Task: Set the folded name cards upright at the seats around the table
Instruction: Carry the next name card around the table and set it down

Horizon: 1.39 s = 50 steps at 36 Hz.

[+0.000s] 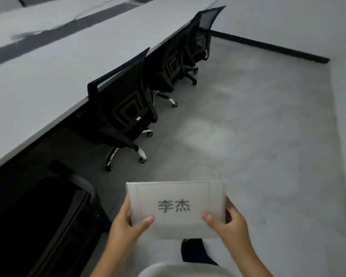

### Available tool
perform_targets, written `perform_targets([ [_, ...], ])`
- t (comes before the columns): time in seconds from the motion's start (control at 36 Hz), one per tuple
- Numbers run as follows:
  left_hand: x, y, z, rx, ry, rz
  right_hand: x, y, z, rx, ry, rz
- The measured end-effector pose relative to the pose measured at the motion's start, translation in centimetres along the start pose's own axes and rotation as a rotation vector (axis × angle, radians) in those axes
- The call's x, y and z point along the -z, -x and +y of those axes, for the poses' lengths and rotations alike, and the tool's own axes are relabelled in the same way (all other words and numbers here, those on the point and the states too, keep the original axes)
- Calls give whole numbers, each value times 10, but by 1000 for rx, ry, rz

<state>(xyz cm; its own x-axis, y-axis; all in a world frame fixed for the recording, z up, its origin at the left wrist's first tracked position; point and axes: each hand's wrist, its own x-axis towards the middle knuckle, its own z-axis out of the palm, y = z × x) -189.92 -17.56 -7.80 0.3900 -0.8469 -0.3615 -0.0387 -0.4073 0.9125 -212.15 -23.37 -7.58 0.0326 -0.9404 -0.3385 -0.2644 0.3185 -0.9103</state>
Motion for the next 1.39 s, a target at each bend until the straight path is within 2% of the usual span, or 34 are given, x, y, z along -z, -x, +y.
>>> perform_targets([
  [0.25,-13,-70,55,82,105,365,-28,-152,-80,110,96,-360],
  [0.61,48,-190,95,61,259,626,-152,-288,-170,199,159,-638],
  [0.94,111,-214,116,173,440,1024,-292,-331,-235,273,244,-1037],
  [1.14,166,-236,131,193,440,1283,-397,-341,-283,339,253,-1290],
  [1.39,232,-277,147,169,438,1459,-498,-345,-333,412,217,-1459],
])
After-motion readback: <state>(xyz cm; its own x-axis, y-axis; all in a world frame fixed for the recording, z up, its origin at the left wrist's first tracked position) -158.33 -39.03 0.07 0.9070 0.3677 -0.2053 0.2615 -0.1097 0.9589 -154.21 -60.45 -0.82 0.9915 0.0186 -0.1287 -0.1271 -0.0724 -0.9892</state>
